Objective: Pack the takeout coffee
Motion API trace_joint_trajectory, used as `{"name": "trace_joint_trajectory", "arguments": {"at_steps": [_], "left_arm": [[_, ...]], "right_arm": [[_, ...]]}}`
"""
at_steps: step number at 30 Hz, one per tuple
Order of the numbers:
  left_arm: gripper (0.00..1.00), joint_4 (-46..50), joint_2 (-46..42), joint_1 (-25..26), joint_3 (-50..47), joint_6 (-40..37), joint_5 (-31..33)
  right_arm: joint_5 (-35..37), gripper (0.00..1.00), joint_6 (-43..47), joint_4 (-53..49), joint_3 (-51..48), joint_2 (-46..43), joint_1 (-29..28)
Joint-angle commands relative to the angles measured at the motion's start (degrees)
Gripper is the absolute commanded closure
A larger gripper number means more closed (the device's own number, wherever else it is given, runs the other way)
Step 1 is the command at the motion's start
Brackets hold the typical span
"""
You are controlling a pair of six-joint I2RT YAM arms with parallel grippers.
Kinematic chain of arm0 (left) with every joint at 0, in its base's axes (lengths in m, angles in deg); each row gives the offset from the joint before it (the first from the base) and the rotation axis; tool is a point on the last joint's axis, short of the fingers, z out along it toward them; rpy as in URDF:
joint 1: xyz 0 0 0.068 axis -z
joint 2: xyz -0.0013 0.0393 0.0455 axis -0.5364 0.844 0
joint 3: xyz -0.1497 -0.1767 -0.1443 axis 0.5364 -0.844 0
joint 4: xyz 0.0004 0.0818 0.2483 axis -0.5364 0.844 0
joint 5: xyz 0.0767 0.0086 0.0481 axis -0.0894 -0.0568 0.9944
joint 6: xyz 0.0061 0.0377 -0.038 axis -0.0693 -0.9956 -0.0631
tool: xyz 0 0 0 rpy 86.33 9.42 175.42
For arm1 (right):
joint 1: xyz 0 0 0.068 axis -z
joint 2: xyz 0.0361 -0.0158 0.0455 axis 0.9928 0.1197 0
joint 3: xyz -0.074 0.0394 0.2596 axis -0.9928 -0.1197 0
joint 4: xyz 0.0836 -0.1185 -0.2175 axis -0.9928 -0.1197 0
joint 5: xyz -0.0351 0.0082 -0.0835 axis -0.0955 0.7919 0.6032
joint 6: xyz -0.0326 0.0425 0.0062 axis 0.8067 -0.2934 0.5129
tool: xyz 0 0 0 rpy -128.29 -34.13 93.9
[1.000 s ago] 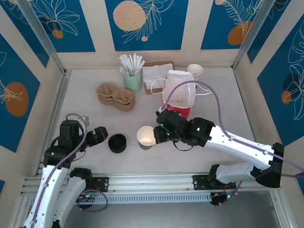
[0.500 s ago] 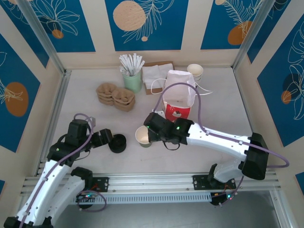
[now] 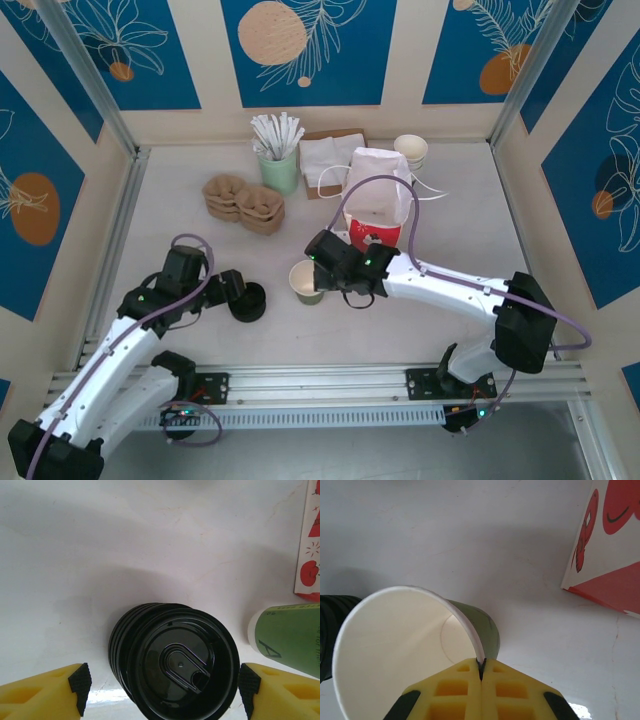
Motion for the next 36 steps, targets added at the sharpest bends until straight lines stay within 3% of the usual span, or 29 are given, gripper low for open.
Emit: {"name": "trace_joint_trajectory", "arguments": {"at_steps": [1,19,36], "left_arm": [[0.23,-0.5,1.0,1.2,-0.7,1.3,3.0],[0.48,2.4,7.3,7.9,-0.6,5.2,9.7],[0.65,5.0,9.9,12.6,0.6,6.8,12.3]], "right_arm": [[-1.6,1.0,-1.5,1.8,-0.7,0.9,0.7],[-3.6,0.83,-1.2,2.0,-0.6,2.6,2.1],[-3.3,0.52,-0.4,-1.6,1.8,-2.4,2.1]]}}
